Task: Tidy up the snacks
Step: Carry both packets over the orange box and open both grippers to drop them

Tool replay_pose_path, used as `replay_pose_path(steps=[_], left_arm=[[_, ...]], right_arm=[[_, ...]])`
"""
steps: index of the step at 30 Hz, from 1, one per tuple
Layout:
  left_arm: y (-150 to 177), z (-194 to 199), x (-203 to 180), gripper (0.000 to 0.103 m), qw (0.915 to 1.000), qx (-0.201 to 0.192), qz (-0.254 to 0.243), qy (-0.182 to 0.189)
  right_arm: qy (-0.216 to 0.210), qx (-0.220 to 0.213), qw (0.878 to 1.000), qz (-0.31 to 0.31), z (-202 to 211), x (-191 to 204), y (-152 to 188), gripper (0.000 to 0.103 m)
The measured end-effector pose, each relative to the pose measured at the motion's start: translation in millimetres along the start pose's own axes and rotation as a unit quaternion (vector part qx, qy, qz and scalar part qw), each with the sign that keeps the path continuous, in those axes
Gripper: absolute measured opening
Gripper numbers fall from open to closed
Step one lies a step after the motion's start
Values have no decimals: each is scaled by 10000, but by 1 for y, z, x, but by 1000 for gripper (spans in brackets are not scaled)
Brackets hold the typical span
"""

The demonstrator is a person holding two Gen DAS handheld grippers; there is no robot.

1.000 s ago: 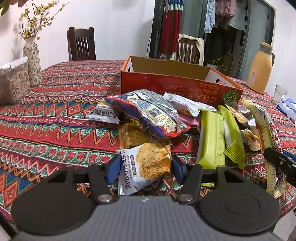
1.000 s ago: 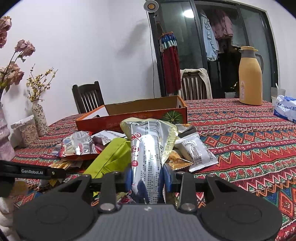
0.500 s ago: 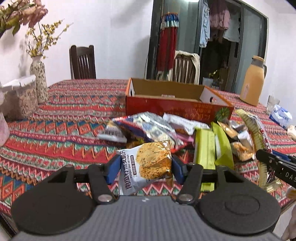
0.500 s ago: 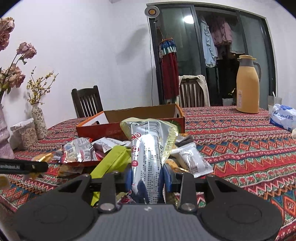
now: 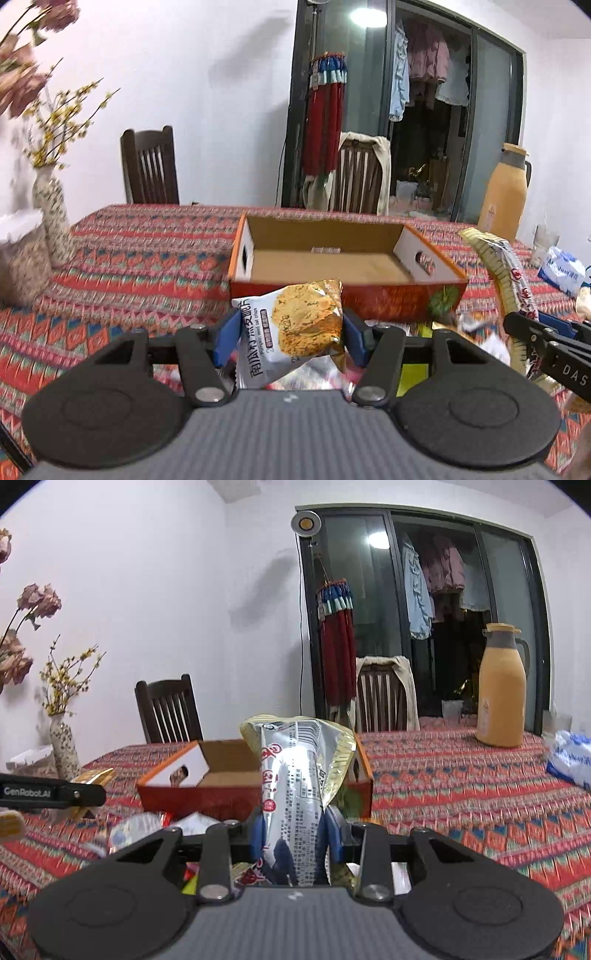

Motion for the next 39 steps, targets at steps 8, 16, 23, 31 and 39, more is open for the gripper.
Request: replay_pose_path(steps=[8, 16, 23, 31, 39], left_arm=[[-44, -43, -9, 59, 9997, -221, -96, -11], [-74, -107, -2, 59, 9996, -101, 68, -257], [-88, -163, 9, 59, 9986, 21, 230, -483], [-66, -199, 18, 59, 9984, 218, 278, -432], [-50, -212, 19, 63, 9978, 461, 220, -431]], right_arm=[[-22, -159, 9999, -42, -52, 0, -42, 33], [29, -70, 9999, -133, -129, -2, -78, 33], [192, 204, 9995, -116, -203, -9, -80, 33], [300, 491, 9980, -257, -246, -27, -55, 33], [287, 874, 9955, -218, -259, -28, -28, 37]])
Point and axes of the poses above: each gripper's, at about its wrist camera, not at the fingertips, and z roughly against the way its jaws point, x to its left, y to its underside, the point moved 6 cm from there along -z, roughly the way its jaws point, and after that the axes turned 8 degrees about -x, right-handed, at the moved point
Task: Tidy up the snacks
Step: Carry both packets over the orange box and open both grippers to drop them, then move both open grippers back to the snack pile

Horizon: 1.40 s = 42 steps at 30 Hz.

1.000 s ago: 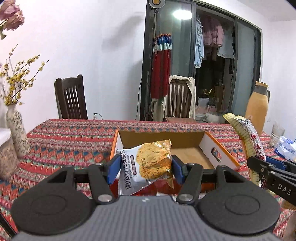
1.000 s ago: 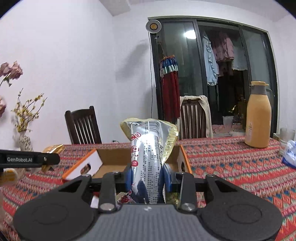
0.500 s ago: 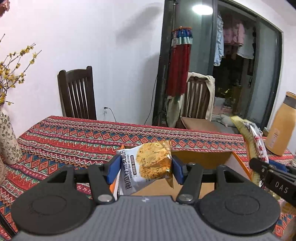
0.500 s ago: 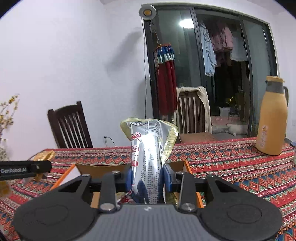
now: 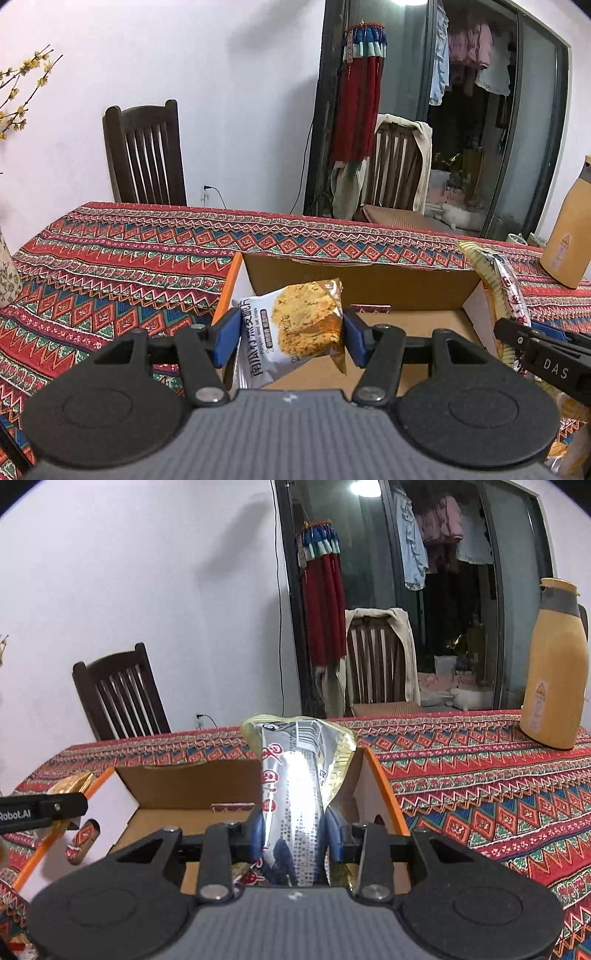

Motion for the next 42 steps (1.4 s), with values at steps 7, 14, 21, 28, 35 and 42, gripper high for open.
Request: replay_pose_path(steps=[7, 14, 21, 28, 35, 42], left_arm=[[-5, 16, -2, 103, 9995, -320, 40, -14], [-10, 24, -4, 103, 9992, -399, 76, 18], [-16, 36, -6, 103, 9986, -525, 35, 50], [-27, 70, -5, 103, 9969, -773, 47, 151], [-23, 106, -1, 103, 9959, -866, -47, 257], [1, 135, 13, 103, 9961, -809, -78, 332]], right_arm=[[46, -238, 9997, -30, 15, -2, -4, 99], [42, -507, 9987, -63, 32, -5, -13, 103], [23, -680, 9976, -88, 44, -4, -20, 103], [-34, -1101, 9939, 12, 78, 2, -35, 103], [-57, -1249, 9920, 161, 117, 4, -30, 103], [-108, -1190, 9926, 199, 154, -2, -5, 103]])
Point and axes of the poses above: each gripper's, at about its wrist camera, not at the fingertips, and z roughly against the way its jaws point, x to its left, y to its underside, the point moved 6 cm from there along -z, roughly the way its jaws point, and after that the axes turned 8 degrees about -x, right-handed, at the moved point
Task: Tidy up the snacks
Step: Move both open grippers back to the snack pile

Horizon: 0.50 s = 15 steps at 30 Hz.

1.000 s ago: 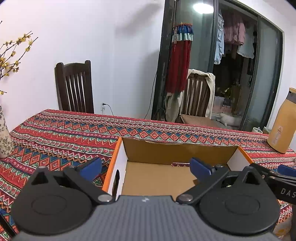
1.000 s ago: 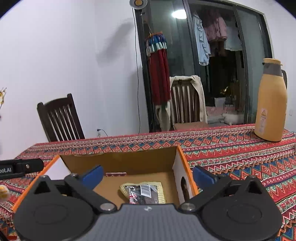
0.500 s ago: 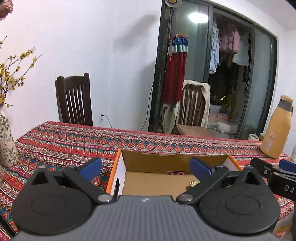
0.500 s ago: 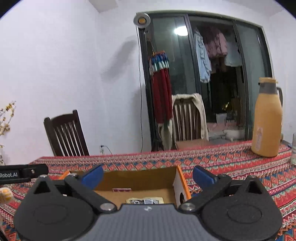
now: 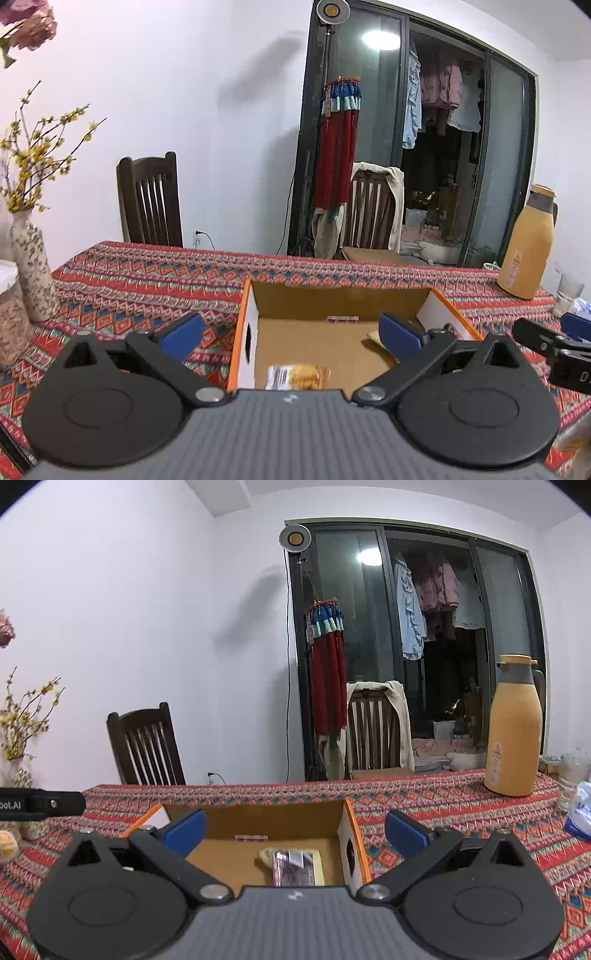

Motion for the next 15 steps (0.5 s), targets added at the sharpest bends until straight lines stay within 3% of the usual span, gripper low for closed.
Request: replay_pose_path(steps=[15], left_arm=[[64, 49, 27, 103, 9999, 127, -29, -75]], right_arm=[[57, 502, 9987, -40, 70, -22, 65, 103]])
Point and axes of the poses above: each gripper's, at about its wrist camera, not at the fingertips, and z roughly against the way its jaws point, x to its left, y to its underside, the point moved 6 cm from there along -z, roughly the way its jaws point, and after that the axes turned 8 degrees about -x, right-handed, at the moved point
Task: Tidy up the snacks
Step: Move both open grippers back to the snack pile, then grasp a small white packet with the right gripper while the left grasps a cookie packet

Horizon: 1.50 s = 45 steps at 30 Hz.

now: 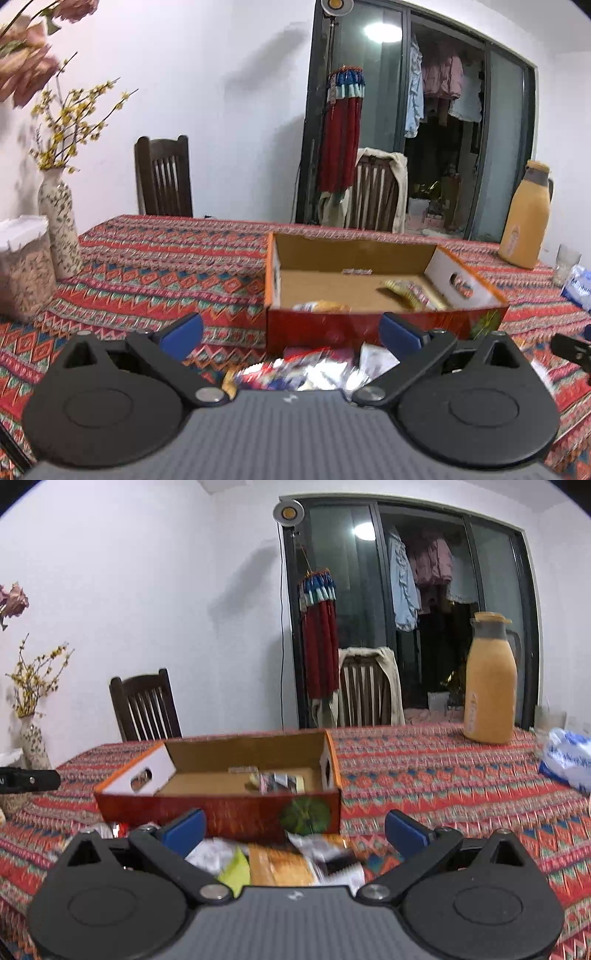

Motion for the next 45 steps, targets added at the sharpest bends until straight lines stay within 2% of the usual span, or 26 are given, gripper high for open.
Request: replay_pose_path(steps=[10, 18, 20, 22, 24, 27, 30, 32, 34, 38, 43, 45], left_arm=[[41, 0, 6, 103, 9997, 11, -105, -230], [47, -3, 8, 103, 9998, -23, -57, -210], [48, -4, 10, 103, 9998, 8, 0, -199], [48, -4, 11, 103, 9998, 18, 51, -176], [49, -4, 12, 103, 9998, 22, 79, -162], [49, -4, 12, 103, 9998, 29, 99, -145], [49, -4, 12, 103, 9998, 43, 112, -140], [49, -5, 12, 103, 9998, 55, 108, -147], [50, -6, 12, 103, 9998, 59, 105, -169], [51, -8, 11, 103, 9997, 104, 79, -195], [52, -9, 11, 103, 9996, 150, 46, -232], [53, -10, 11, 103, 9995, 164, 28, -260]], right_arm=[[203, 442, 9988, -104, 13, -21, 43, 103], [323, 574, 9978, -82, 11, -28, 52, 102], [321, 601, 9977, -17, 6, -29, 50, 99], [288, 663, 9974, 59, 1, -30, 48, 85], [239, 817, 9962, 194, -8, -32, 49, 77], [201, 1090, 9933, 342, -21, -34, 52, 71], [115, 1271, 9912, 348, -32, -36, 54, 71], [35, 1299, 9911, 283, -35, -37, 55, 60], [-88, 1271, 9916, 210, -35, -35, 54, 40], [-118, 1070, 9942, 41, -30, -36, 54, 34], [-103, 292, 9993, -204, -11, -27, 35, 33], [-147, 111, 9996, -226, -9, -21, 32, 33]])
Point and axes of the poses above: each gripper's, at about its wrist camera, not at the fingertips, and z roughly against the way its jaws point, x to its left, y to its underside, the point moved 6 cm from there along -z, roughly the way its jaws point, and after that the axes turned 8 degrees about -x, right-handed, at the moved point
